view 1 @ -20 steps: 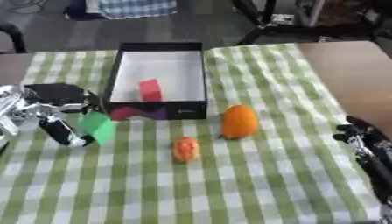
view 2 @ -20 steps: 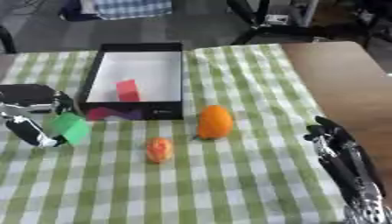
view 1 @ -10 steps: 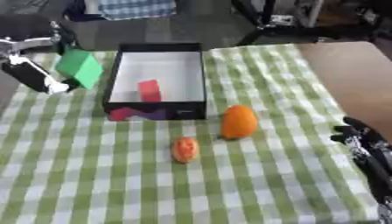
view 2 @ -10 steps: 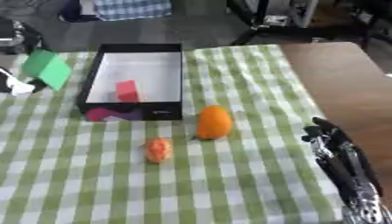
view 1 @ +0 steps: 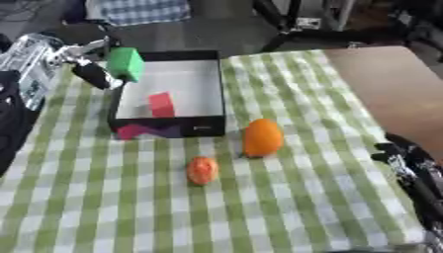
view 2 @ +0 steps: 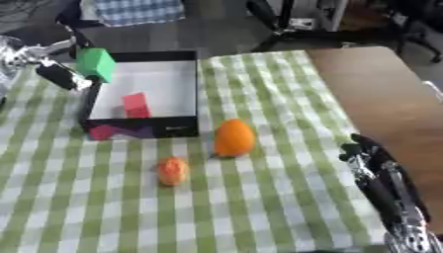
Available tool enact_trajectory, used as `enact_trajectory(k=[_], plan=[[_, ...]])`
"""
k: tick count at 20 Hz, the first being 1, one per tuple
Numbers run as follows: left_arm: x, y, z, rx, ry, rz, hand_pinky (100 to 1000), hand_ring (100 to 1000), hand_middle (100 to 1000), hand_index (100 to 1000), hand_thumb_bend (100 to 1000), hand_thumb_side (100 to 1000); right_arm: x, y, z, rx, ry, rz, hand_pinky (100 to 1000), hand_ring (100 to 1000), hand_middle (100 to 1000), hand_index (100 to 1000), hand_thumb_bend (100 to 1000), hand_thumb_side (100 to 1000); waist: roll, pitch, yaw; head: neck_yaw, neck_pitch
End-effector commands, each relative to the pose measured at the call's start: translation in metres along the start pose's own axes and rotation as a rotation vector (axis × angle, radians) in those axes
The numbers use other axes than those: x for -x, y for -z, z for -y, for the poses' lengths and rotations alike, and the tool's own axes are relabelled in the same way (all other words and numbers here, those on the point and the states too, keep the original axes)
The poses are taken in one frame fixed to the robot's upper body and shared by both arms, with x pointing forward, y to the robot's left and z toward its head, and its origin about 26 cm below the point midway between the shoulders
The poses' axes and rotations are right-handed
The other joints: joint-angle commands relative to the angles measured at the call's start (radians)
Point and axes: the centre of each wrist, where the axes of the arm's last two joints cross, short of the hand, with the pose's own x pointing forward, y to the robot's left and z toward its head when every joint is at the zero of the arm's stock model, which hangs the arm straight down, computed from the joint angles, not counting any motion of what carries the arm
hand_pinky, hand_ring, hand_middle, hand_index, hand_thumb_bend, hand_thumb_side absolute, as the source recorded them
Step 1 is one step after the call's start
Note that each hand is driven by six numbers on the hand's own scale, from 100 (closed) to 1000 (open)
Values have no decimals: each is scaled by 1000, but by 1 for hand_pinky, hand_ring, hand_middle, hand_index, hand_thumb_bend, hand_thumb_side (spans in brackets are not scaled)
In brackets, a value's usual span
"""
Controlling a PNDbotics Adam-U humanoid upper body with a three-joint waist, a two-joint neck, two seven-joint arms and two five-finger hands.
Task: Pick up objects on the table and place them in the box.
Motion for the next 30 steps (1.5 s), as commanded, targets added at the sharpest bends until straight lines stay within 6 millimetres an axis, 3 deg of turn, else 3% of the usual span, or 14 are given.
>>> enact_trajectory(k=[1, 3, 4, 5, 6, 8, 10, 13, 16, 19, 24, 27, 30], plan=[[0, 7, 4, -46, 0, -41, 747, 613, 653, 735, 286, 412, -5, 4, 2, -14, -4, 25, 890, 712, 704, 864, 100, 631, -14, -11, -3, 5, -2], [-3, 10, 11, -62, 2, -38, 747, 612, 655, 779, 322, 446, -5, 4, 2, -15, -4, 23, 890, 712, 704, 864, 100, 631, -14, -10, -4, 5, -2], [-4, 11, 14, -72, 2, -37, 748, 616, 664, 815, 392, 496, -5, 4, 2, -15, -4, 23, 890, 712, 704, 864, 100, 629, -13, -9, -3, 5, -2], [-5, 11, 15, -81, 3, -35, 748, 616, 664, 832, 383, 505, -5, 4, 2, -15, -3, 24, 890, 712, 704, 864, 100, 631, -13, -9, -3, 5, -2], [-6, 11, 16, -88, 4, -34, 748, 618, 667, 876, 491, 585, -5, 4, 2, -15, -3, 24, 890, 712, 704, 864, 100, 631, -13, -9, -3, 5, -2], [-7, 11, 17, -98, 14, -32, 751, 624, 676, 911, 607, 665, -6, 4, 2, -16, -2, 26, 890, 712, 704, 864, 100, 631, -13, -9, -2, 5, -2], [-7, 10, 17, -102, 20, -30, 753, 625, 679, 936, 656, 707, -5, 4, 2, -15, -3, 24, 890, 712, 703, 864, 100, 631, -13, -10, -1, 5, -2], [-4, 6, 13, -131, 6, -23, 750, 613, 669, 927, 616, 698, -5, 4, 2, -13, -4, 24, 890, 712, 704, 864, 100, 630, -12, -11, 2, 7, -2], [3, -7, -3, -215, -56, 7, 746, 583, 643, 910, 513, 694, -7, 7, 5, -12, -18, 33, 890, 712, 704, 864, 100, 622, -11, -12, 8, 5, -2], [16, -38, -28, -354, -158, 63, 746, 563, 624, 906, 473, 702, -15, 16, 13, -9, -68, 63, 890, 713, 705, 865, 100, 605, -8, -15, 17, 1, -2], [27, -112, -58, -565, -357, 143, 743, 544, 604, 902, 433, 678, -42, 47, 33, -44, -228, 164, 889, 718, 710, 869, 100, 551, -4, -17, 40, -4, -2], [24, -147, -50, -664, -508, 155, 745, 539, 598, 903, 417, 676, -62, 66, 42, -101, -340, 230, 888, 723, 714, 874, 100, 520, -3, -18, 55, -6, -2], [17, -167, -30, -711, -644, 146, 745, 536, 595, 907, 398, 684, -80, 85, 50, -193, -463, 279, 887, 729, 717, 878, 100, 498, -4, -19, 71, -9, -2]])
